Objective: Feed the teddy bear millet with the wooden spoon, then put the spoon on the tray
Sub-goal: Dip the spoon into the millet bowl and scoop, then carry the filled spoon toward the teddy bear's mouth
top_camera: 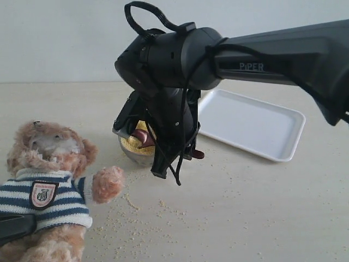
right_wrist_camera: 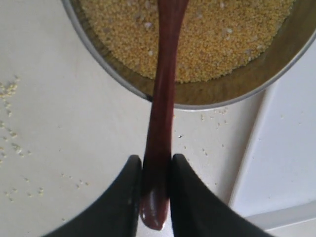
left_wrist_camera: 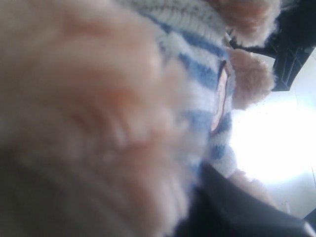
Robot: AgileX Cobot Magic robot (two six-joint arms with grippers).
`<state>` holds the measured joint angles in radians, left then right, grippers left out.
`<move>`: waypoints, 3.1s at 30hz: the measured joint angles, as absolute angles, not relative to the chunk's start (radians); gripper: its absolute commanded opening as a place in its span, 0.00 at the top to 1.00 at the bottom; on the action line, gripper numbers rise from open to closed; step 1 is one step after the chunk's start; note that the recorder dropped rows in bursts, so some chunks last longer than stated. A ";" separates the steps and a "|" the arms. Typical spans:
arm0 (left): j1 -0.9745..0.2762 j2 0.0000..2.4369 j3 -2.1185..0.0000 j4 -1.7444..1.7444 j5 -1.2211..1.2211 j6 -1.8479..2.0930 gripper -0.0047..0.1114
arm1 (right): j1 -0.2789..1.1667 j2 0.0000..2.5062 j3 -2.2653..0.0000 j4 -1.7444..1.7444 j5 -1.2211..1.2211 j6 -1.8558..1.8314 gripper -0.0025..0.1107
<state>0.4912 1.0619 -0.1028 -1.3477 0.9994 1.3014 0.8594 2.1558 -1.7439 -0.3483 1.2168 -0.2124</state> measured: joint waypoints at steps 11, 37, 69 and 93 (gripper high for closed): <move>0.491 1.062 -0.103 -1.348 0.999 1.301 0.92 | 0.804 2.156 -1.750 -0.306 1.217 -0.242 0.98; 0.491 1.062 -0.103 -1.348 0.999 1.301 0.92 | 0.656 2.110 -1.753 -0.014 1.217 -0.287 0.98; 0.491 1.062 -0.103 -1.348 0.999 1.301 0.92 | 0.907 1.832 -1.753 0.071 1.221 -0.280 0.98; 0.491 1.062 -0.103 -1.348 0.999 1.301 0.92 | 1.017 1.764 -1.574 -0.031 1.226 -0.261 0.98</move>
